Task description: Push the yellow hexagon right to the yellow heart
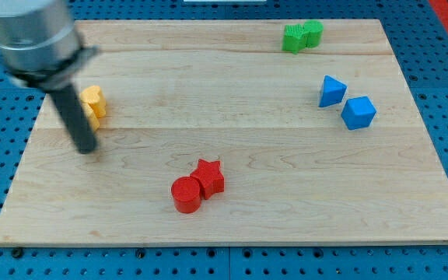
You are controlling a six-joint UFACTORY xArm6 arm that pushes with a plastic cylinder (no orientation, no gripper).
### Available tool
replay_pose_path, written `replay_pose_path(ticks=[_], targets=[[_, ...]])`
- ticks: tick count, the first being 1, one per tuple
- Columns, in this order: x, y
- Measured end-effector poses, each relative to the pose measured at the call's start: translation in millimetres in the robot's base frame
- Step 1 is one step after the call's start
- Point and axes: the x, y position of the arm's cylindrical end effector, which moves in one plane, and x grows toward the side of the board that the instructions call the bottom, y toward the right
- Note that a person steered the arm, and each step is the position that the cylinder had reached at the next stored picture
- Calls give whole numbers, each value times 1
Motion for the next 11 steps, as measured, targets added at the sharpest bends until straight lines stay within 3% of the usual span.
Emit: replay_pose_path(ticks=[1, 2, 3, 4, 5, 7, 8, 9, 10, 11], targets=[[-15, -19], [-15, 26], [-20, 32], [16, 38], [12, 78], [-107, 73], [-33, 94], [-68, 39], [-132, 49], [-139, 99]])
